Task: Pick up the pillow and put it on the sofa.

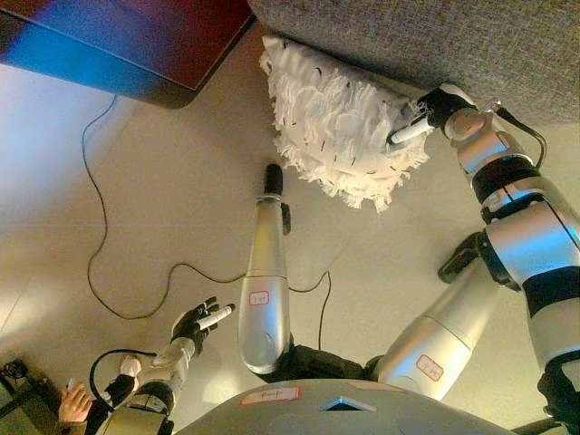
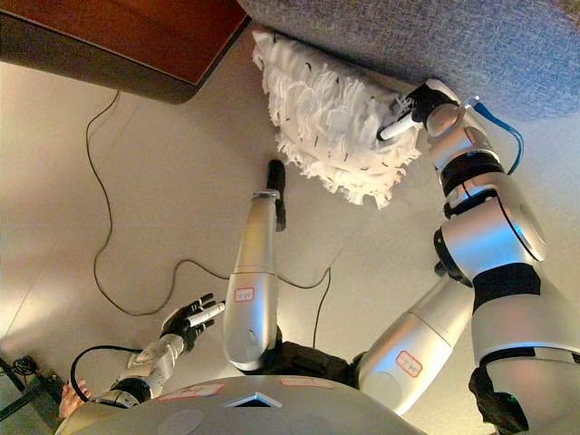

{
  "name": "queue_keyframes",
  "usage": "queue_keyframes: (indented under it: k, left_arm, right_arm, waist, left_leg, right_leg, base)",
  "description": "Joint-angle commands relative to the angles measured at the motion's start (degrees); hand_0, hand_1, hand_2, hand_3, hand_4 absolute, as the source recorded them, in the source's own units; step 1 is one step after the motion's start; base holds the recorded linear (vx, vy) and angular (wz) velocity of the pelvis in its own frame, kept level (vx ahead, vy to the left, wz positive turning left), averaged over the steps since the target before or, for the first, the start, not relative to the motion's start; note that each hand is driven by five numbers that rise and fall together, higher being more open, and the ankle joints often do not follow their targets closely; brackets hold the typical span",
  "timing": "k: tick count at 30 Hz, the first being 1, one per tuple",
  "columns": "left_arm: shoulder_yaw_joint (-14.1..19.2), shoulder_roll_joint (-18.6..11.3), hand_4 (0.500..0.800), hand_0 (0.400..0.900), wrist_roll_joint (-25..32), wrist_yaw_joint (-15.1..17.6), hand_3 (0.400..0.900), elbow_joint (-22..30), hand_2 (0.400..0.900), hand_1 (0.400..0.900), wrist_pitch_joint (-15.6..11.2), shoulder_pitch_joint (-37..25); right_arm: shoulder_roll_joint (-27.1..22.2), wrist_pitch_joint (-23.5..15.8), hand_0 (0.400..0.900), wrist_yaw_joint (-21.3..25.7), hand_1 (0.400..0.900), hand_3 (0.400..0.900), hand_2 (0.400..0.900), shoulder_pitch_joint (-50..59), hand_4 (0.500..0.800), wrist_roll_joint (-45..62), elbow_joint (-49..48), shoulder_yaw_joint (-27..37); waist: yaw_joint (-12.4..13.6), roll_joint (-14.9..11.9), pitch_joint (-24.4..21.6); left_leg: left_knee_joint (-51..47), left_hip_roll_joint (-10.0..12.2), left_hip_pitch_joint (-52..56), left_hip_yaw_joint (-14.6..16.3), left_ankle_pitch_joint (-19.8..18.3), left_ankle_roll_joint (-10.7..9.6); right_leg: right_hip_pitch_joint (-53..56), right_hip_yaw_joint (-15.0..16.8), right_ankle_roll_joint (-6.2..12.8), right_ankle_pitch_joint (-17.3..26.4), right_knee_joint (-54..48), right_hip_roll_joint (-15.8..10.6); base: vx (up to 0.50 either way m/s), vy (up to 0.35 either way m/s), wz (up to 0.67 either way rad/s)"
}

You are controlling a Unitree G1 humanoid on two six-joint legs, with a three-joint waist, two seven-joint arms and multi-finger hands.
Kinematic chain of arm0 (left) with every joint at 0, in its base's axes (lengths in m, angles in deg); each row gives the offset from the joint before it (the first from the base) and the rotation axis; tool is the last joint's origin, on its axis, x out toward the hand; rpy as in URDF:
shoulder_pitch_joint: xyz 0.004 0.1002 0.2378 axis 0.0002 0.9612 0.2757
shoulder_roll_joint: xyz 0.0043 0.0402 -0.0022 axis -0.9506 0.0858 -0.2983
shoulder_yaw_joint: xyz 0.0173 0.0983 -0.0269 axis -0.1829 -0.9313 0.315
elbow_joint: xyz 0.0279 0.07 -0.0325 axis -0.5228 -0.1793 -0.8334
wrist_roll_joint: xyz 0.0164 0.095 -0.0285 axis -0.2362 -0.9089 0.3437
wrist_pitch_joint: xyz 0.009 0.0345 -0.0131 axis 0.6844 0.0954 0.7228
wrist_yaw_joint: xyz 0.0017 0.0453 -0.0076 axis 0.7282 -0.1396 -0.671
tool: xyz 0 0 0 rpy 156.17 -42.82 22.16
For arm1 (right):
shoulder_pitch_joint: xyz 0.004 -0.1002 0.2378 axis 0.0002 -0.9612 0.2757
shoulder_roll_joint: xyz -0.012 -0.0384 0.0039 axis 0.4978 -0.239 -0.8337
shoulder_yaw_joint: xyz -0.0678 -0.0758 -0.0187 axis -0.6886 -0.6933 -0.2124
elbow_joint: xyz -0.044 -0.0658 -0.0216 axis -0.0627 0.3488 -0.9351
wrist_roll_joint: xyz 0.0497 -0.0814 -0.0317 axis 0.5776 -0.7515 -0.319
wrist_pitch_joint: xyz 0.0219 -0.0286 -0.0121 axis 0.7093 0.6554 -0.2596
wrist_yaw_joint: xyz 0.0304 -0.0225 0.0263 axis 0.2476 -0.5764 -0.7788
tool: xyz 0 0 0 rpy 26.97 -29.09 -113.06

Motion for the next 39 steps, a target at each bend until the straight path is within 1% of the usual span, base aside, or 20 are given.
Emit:
queue_keyframes:
  k: [1,10,12,18,21,24,25,27,30,34,38,39]
  left_arm:
    - [1.2,-4.1,0.8,0.9,3.1,1.4,0.9,1.0,0.9,0.9,-0.4,6.2]
    - [1.2,-3.7,0.8,0.9,3.1,1.2,0.9,1.2,0.9,0.9,-1.4,6.5]
    - [1.3,-3.9,0.8,0.9,3.0,0.9,0.9,0.7,0.9,0.9,-2.0,6.6]
    - [1.5,-3.9,0.8,0.9,2.5,0.6,0.9,-0.6,0.9,0.9,-3.0,6.2]
    - [1.5,-4.1,0.8,0.9,2.0,1.0,0.9,-1.2,0.9,0.9,-3.8,5.3]
    - [1.8,-4.4,0.8,0.9,1.3,2.0,0.9,-0.6,0.9,0.9,-3.2,4.7]
    - [2.0,-4.7,0.8,0.9,1.1,2.0,0.9,-0.5,0.9,0.9,-3.4,4.3]
    - [1.9,-5.0,0.8,0.9,0.7,2.5,0.9,0.4,0.9,0.9,-2.7,4.0]
    - [2.0,-5.5,0.8,0.9,0.0,3.3,0.9,0.6,0.9,0.9,-2.2,3.6]
    - [2.3,-6.7,0.8,0.9,-0.7,4.2,0.9,1.2,0.9,0.9,-0.5,3.4]
    - [3.2,-7.8,0.8,0.9,-1.7,4.3,0.9,0.8,0.9,0.9,0.9,3.3]
    - [3.8,-8.2,0.8,0.9,-1.9,4.2,0.9,0.2,0.9,0.9,0.7,3.4]
  right_arm:
    - [-1.2,-3.6,0.4,2.7,0.4,0.4,0.4,4.5,0.5,1.7,-4.4,2.3]
    - [-1.7,-5.1,0.4,3.9,0.4,0.4,0.4,4.1,0.5,1.5,-4.8,2.9]
    - [-1.8,-5.9,0.4,4.3,0.4,0.4,0.4,3.9,0.5,1.7,-4.8,3.3]
    - [-1.4,-7.4,0.4,3.5,0.4,0.4,0.4,2.5,0.5,2.0,-6.0,3.8]
    - [-1.2,-9.4,0.4,2.6,0.4,0.4,0.4,1.2,0.5,0.8,-7.1,4.0]
    - [-1.4,-9.5,0.4,1.3,0.4,0.4,0.4,-0.7,0.5,0.8,-9.6,3.9]
    - [-1.6,-9.5,0.4,0.6,0.4,0.4,0.4,-1.2,0.5,1.3,-10.8,3.8]
    - [-1.9,-9.3,0.4,-0.7,0.4,0.4,0.4,-3.4,0.5,1.2,-13.3,4.5]
    - [-2.7,-10.4,0.4,-3.2,0.4,0.4,0.4,-6.0,0.5,0.7,-16.1,4.6]
    - [-4.5,-10.5,0.4,-6.0,0.4,0.4,0.4,-10.5,0.5,-0.7,-21.9,4.8]
    - [-6.7,-10.9,0.4,-7.8,0.4,0.4,0.4,-14.3,0.5,0.4,-27.0,4.6]
    - [-7.2,-11.6,0.4,-8.5,0.4,0.4,0.4,-15.1,0.5,0.5,-28.2,4.9]
  waist:
    - [2.3,3.4,2.9]
    - [2.3,2.9,2.9]
    - [2.3,2.7,2.9]
    - [2.3,1.4,2.9]
    - [2.1,0.0,2.9]
    - [1.8,-1.7,2.9]
    - [1.8,-2.4,2.9]
    - [1.4,-3.7,2.9]
    - [1.0,-5.4,2.7]
    - [0.3,-7.5,1.0]
    - [-0.6,-9.6,-1.4]
    - [-0.8,-10.1,-2.1]
  left_leg:
    - [1.5,3.6,3.1,-0.6,-4.3,0.9]
    - [0.3,4.7,4.0,-0.5,-3.8,0.9]
    - [0.1,5.1,4.4,-0.6,-3.7,0.9]
    - [-2.4,5.8,7.9,0.0,-2.7,0.9]
    - [-4.9,6.3,11.7,0.3,-1.9,0.9]
    - [-7.9,7.1,16.5,0.4,-1.2,0.9]
    - [-9.7,7.4,17.6,0.2,0.6,0.9]
    - [-11.6,7.8,21.6,0.3,1.0,1.0]
    - [-14.6,8.2,26.8,0.6,1.7,1.1]
    - [-17.9,9.2,32.2,1.0,2.8,1.0]
    - [-21.3,10.2,37.3,3.2,4.1,1.1]
    - [-22.3,10.5,38.9,4.0,4.5,1.0]
  right_leg:
    - [-2.3,6.3,0.61,10.8,-7.5,-2.1]
    - [-2.0,5.5,0.61,11.1,-8.2,-2.4]
    - [-1.6,5.3,0.61,10.9,-8.1,-2.5]
    - [1.6,3.5,0.61,10.5,-9.1,-1.9]
    - [5.2,2.2,0.61,10.5,-11.2,-1.3]
    - [9.2,1.4,0.61,10.6,-13.2,-0.8]
    - [10.2,1.1,0.61,12.2,-14.9,-0.3]
    - [13.6,0.3,0.61,12.2,-16.5,-0.3]
    - [18.6,-1.0,0.61,12.4,-19.2,0.0]
    - [24.2,-2.7,0.61,12.8,-22.3,-0.1]
    - [30.2,-5.7,0.61,13.6,-26.5,0.2]
    - [32.2,-6.8,0.61,14.1,-28.1,0.5]
  base:
    - [0.01,-0.01,-0.07]
    - [0.01,-0.013,-0.03]
    - [0.02,-0.05,-0.01]
    - [0.02,-0.052,-0.04]
    - [0.03,-0.094,-0.06]
    - [0.02,-0.102,-0.07]
    - [-0.01,-0.093,-0.1]
    - [0.03,-0.101,-0.08]
    - [0.06,-0.094,-0.05]
    - [0.08,-0.074,0.01]
    - [0.09,-0.078,0.04]
    - [0.11,-0.07,-0.02]
